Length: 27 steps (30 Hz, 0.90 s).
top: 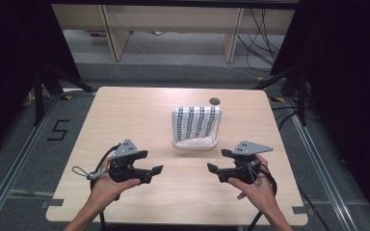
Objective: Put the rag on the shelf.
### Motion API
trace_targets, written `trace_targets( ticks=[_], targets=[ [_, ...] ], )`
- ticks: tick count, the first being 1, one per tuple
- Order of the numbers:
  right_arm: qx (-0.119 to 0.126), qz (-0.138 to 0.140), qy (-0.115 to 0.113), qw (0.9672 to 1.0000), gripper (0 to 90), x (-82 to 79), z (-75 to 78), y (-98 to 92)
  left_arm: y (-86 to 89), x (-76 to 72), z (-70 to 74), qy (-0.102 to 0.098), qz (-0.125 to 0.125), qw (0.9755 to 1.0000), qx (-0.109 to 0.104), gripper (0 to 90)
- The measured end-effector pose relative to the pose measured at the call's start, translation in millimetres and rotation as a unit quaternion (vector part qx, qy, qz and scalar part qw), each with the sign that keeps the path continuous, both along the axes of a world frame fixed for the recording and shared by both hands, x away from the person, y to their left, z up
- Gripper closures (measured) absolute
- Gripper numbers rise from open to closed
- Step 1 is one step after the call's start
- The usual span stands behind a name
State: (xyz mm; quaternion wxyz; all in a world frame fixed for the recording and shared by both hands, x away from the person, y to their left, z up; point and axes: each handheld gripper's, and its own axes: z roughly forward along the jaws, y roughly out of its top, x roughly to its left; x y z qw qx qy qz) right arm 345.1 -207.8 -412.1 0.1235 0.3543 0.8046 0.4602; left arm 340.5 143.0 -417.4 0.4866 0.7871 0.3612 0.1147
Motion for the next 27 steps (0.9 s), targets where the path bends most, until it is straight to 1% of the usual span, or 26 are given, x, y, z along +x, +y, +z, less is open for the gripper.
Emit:
trace_targets(
  ticks=[1,2,3,4,5,6,7,8,9,10,11,12,13,14,15,16,17,18,19,21,22,23,24,25,26,27],
  targets=[
    [0.0,0.0,0.0,1.0,25.7,0.0,0.0,0.0,0.0,0.0,0.0,0.0,0.0,1.0,0.0,21.7],
    [0.004,0.002,-0.006,1.0,25.7,0.1,-2.1,0.4,0.2,-1.6,-2.8,-0.002,0.0,1.0,0.001,21.7],
    [0.002,-0.003,-0.002,1.0,25.7,-2.4,-3.5,-0.2,0.7,-3.0,-4.4,0.0,0.0,1.0,0.003,21.7],
    [0.006,-0.001,0.006,1.0,25.7,-5.2,-6.2,0.0,1.1,-3.4,-5.8,0.003,-0.004,1.0,0.002,21.7],
    [0.006,-0.001,0.006,1.0,25.7,-5.2,-6.2,0.0,0.7,-4.9,-8.0,0.001,0.0,1.0,0.002,21.7],
    [0.001,0.005,-0.001,1.0,25.7,-5.6,-9.2,-1.8,0.4,-6.5,-11.2,0.002,-0.002,1.0,0.003,21.7],
    [0.001,0.005,-0.001,1.0,25.7,-5.6,-9.2,-1.8,0.4,-6.5,-11.2,0.002,-0.002,1.0,0.003,21.7],
    [-0.001,0.006,-0.004,1.0,25.7,-7.5,-12.3,-2.9,0.5,-8.6,-14.3,0.001,-0.006,0.9999,0.01,21.7],
    [-0.001,0.006,-0.004,1.0,25.7,-7.5,-12.3,-2.9,0.5,-8.6,-14.3,0.001,-0.006,0.9999,0.01,21.7],
    [0.011,0.005,0.008,0.9999,25.7,-9.9,-16.8,-3.1,0.3,-11.6,-18.2,-0.001,-0.006,0.9999,0.015,21.7],
    [0.011,0.005,0.008,0.9999,25.7,-9.9,-16.8,-3.1,0.3,-11.6,-18.2,-0.001,-0.006,0.9999,0.015,21.6],
    [0.006,-0.004,0.019,0.9998,25.6,-13.2,-16.5,-3.3,1.0,-12.8,-21.0,-0.004,-0.01,0.9997,0.021,21.6],
    [0.0,0.005,0.005,1.0,25.7,-11.9,-19.9,-5.0,1.0,-14.6,-22.9,-0.004,-0.005,0.9997,0.024,21.7],
    [-0.001,-0.003,0.01,0.9999,25.6,-13.6,-21.7,-5.6,2.4,-15.4,-25.6,-0.003,-0.01,0.9996,0.026,21.7],
    [0.008,-0.003,0.016,0.9998,25.5,-15.0,-24.7,-4.9,2.8,-16.4,-27.2,-0.002,-0.008,0.9997,0.025,21.7],
    [0.004,-0.005,0.025,0.9997,25.3,-16.0,-25.3,-5.5,3.9,-17.4,-29.0,-0.002,-0.009,0.9996,0.027,21.7],
    [0.005,-0.009,0.026,0.9996,25.2,-17.2,-26.9,-5.4,4.6,-18.8,-30.5,-0.002,-0.006,0.9996,0.028,21.6],
    [0.003,-0.001,0.022,0.9998,25.2,-16.1,-28.6,-6.5,5.7,-19.8,-31.7,0.001,-0.007,0.9995,0.03,21.7],
    [-0.003,-0.004,0.019,0.9998,25.1,-16.8,-29.2,-7.1,6.9,-20.2,-33.6,0.002,-0.009,0.9996,0.028,21.7],
    [0.0,-0.006,0.021,0.9998,25.0,-18.4,-30.0,-7.7,9.5,-22.5,-36.6,0.001,-0.007,0.9997,0.024,21.7],
    [-0.001,-0.004,0.022,0.9997,24.9,-19.5,-30.3,-9.1,12.1,-23.9,-37.7,0.004,-0.006,0.9996,0.028,21.7],
    [-0.001,-0.004,0.022,0.9997,24.9,-19.5,-30.3,-9.1,12.1,-23.9,-37.7,0.004,-0.006,0.9996,0.028,21.7],
    [0.004,-0.007,0.03,0.9995,24.9,-21.6,-30.1,-8.4,13.5,-25.3,-38.7,0.003,-0.001,0.9997,0.025,21.7],
    [0.001,-0.007,0.022,0.9997,24.8,-21.9,-31.4,-9.9,14.9,-25.4,-39.2,0.002,-0.006,0.9997,0.025,21.7],
    [0.005,-0.009,0.029,0.9995,24.8,-24.8,-32.6,-9.8,16.5,-28.1,-39.6,0.004,-0.002,0.9996,0.028,21.7],
    [0.005,-0.009,0.029,0.9995,24.8,-24.8,-32.6,-9.8,16.5,-28.1,-39.6,0.004,-0.002,0.9996,0.028,21.7]
  ],
)
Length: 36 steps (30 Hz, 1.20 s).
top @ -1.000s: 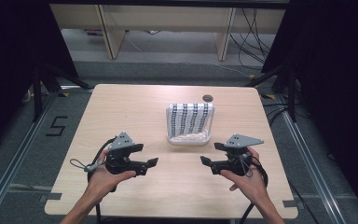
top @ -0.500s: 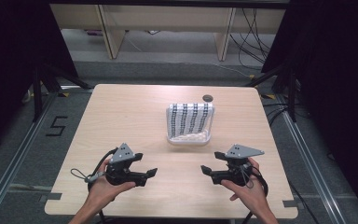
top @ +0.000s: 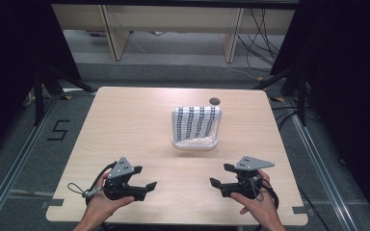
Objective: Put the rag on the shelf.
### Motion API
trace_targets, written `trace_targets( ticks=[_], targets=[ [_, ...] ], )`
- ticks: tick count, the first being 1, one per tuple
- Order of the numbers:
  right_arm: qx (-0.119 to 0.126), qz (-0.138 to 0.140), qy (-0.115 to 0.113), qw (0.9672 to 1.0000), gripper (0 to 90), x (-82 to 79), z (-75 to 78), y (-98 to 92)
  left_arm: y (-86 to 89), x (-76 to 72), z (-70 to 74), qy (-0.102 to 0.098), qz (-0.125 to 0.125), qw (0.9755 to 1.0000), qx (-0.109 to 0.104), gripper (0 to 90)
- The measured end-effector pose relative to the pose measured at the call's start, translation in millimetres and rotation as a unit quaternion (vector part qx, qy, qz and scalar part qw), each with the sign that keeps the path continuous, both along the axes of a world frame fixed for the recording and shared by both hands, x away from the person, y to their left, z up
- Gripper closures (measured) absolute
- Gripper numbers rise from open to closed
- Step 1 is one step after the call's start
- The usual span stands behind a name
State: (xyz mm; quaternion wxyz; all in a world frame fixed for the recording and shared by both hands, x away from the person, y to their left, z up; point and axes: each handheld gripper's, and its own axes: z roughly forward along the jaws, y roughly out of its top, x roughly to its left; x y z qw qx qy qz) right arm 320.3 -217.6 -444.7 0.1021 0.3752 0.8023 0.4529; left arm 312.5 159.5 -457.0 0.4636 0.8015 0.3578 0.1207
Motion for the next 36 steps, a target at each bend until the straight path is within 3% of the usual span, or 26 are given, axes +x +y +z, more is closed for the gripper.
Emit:
trace_targets(
  ticks=[1,2,3,5,11,15,16,17,20,21,24,25,27,30,32,33,36],
  targets=[
    [-0.002,0.001,0.001,1.0,24.8,-1.1,-1.0,-0.9,0.4,-0.7,-1.2,-0.001,-0.002,1.0,-0.004,21.7],
    [-0.004,0.008,-0.012,0.9999,24.8,-0.2,-3.2,-2.1,1.1,-2.0,-1.8,-0.002,-0.003,1.0,-0.002,21.7],
    [0.0,0.005,0.004,1.0,24.7,-3.9,-5.7,-2.2,1.8,-4.3,-3.7,-0.003,-0.005,1.0,0.0,21.6],
    [-0.01,-0.001,0.011,0.9999,24.7,-7.0,-8.1,-3.6,2.0,-6.9,-5.4,-0.002,-0.005,1.0,0.005,21.7],
    [-0.018,0.007,0.011,0.9998,24.1,-10.3,-16.9,-5.0,4.1,-10.5,-11.4,0.003,-0.011,0.9998,0.015,21.7],
    [-0.04,0.007,0.01,0.9991,22.3,-16.8,-21.4,-6.0,5.6,-12.9,-16.0,0.005,-0.008,0.9999,0.014,21.6],
    [-0.04,0.007,0.01,0.9991,22.3,-16.8,-21.4,-6.0,5.6,-12.9,-16.0,0.005,-0.008,0.9999,0.014,21.5],
    [-0.04,0.007,0.009,0.9991,22.1,-18.9,-23.4,-7.2,7.6,-14.3,-18.6,0.002,-0.01,0.9996,0.027,21.4],
    [-0.04,0.01,0.015,0.999,21.4,-20.3,-25.3,-8.9,7.3,-17.5,-21.6,0.002,-0.012,0.9995,0.028,21.4],
    [-0.036,-0.003,0.025,0.999,21.1,-23.3,-26.8,-9.1,8.0,-19.3,-23.7,0.002,-0.014,0.9992,0.037,21.4],
    [-0.04,-0.002,0.027,0.9989,21.1,-23.3,-28.0,-10.8,6.6,-21.7,-26.9,0.005,-0.007,0.9995,0.031,21.4],
    [-0.043,0.006,0.017,0.9989,21.1,-20.5,-29.8,-13.1,6.6,-21.5,-28.2,0.003,-0.009,0.9995,0.03,21.3],
    [-0.045,-0.006,0.025,0.9986,21.1,-21.6,-29.9,-13.4,7.9,-20.8,-28.9,0.003,-0.018,0.9987,0.047,21.3],
    [-0.048,0.002,0.018,0.9987,21.1,-19.4,-30.6,-15.2,7.4,-20.7,-29.8,0.004,-0.015,0.9986,0.05,21.4],
    [-0.044,-0.01,0.025,0.9987,21.0,-20.9,-31.1,-14.1,7.6,-20.7,-30.2,0.006,-0.015,0.9986,0.05,21.3],
    [-0.044,0.002,0.017,0.9989,21.0,-18.2,-32.8,-14.9,8.4,-20.1,-30.5,0.008,-0.019,0.9985,0.051,21.3],
    [-0.049,0.001,0.019,0.9986,20.9,-18.2,-32.9,-15.3,8.0,-20.1,-31.0,0.007,-0.018,0.9985,0.05,21.3]
  ],
)
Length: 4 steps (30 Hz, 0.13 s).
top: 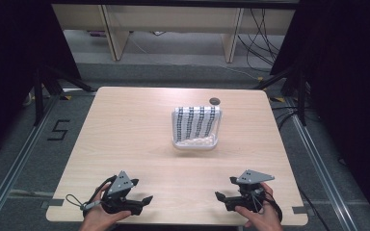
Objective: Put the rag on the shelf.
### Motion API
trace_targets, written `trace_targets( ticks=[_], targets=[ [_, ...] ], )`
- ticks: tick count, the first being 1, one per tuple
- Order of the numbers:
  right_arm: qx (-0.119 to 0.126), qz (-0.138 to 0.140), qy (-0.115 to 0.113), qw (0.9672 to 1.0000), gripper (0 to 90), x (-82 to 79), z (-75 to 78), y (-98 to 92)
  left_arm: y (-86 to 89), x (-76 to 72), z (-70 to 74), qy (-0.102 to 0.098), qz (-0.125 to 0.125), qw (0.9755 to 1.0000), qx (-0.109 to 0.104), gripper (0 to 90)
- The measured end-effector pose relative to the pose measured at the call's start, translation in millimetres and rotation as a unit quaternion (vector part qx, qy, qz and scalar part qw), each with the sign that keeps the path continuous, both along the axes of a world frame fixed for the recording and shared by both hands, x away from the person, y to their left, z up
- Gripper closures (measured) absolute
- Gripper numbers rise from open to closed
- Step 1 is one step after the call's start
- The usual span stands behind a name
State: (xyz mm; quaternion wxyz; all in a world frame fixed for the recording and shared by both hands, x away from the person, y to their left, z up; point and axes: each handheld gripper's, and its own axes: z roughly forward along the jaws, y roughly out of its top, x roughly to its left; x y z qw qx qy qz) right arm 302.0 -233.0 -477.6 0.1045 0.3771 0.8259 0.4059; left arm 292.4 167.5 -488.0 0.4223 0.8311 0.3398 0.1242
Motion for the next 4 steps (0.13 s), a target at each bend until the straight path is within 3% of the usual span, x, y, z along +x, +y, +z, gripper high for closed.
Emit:
trace_targets(
  ticks=[4],
  targets=[
    [-0.005,-0.008,-0.001,1.0,20.7,0.2,-0.6,-0.7,-2.5,-0.5,-1.9,0.003,0.009,0.9999,-0.012,21.2]
  ],
)
